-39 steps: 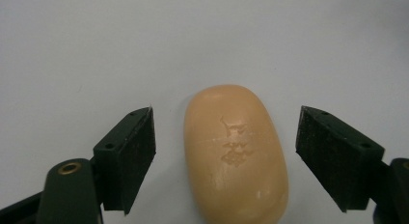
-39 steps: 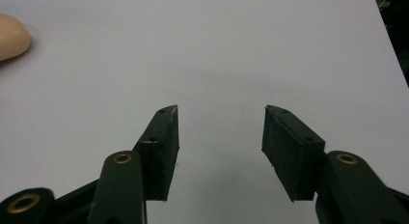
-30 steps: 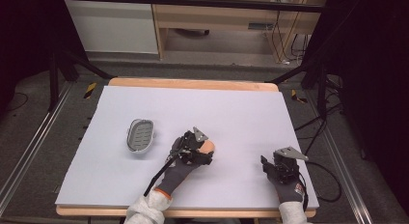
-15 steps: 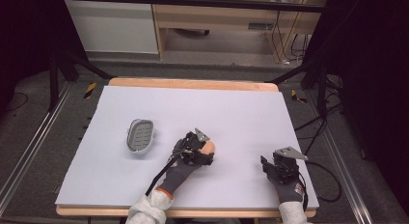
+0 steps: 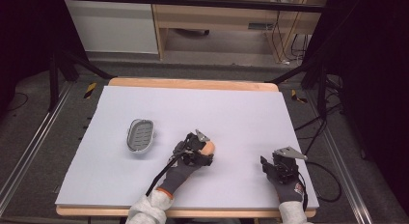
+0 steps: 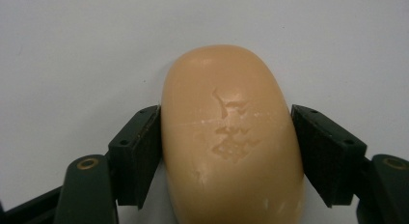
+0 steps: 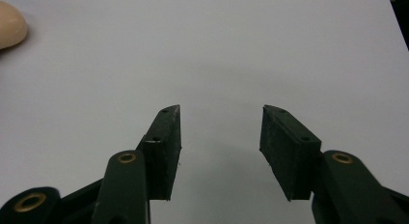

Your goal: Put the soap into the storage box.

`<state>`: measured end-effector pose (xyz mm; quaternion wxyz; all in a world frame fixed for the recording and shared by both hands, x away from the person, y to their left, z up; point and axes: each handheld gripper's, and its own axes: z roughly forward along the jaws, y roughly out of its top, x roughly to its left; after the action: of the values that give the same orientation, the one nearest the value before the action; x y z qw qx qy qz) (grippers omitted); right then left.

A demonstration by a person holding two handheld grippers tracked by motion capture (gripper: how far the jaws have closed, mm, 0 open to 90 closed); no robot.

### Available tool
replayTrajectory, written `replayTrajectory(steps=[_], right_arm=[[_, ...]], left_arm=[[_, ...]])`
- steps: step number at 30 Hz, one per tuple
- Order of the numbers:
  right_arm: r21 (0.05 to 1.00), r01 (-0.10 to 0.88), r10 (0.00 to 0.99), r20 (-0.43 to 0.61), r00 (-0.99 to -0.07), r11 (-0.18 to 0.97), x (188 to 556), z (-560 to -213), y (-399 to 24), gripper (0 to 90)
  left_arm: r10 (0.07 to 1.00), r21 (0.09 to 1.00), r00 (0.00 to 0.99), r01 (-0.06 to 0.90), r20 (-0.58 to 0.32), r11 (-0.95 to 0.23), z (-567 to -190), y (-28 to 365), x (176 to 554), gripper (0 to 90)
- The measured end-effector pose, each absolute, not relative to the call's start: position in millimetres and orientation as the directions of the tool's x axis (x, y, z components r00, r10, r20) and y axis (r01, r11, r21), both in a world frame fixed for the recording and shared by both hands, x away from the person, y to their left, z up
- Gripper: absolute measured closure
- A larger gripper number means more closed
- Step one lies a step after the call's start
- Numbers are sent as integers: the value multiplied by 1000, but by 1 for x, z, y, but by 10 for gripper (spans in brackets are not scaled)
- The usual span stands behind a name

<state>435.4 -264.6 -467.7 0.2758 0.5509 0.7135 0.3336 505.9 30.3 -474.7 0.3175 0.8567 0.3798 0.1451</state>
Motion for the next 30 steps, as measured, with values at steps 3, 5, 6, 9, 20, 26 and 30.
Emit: replayTrajectory(steps=[3,5,6,9,20,26,30], right_arm=[[780,602,970,-26,-242,171,435,-468,-265,493],[779,602,970,-30,-242,174,436,-468,-265,493],[779,603,970,-28,-240,172,436,-468,-265,493],[780,602,970,-28,-240,171,436,-468,-265,493],[780,601,970,-29,-243,174,436,-468,-265,495],[781,601,970,-25,-243,171,436,-468,-266,496],[781,601,970,-26,-243,171,436,-468,-265,496]], left_arm=[[743,653,670,559,8,-511,-475,30,506,288],[741,652,671,560,5,-511,-475,30,506,290],[742,652,670,560,5,-510,-475,30,506,290],[746,652,666,562,9,-509,-475,30,506,298],[753,652,658,564,16,-507,-474,29,505,313],[750,668,661,551,16,-500,-469,31,503,314],[747,676,665,546,11,-496,-463,35,501,315]])
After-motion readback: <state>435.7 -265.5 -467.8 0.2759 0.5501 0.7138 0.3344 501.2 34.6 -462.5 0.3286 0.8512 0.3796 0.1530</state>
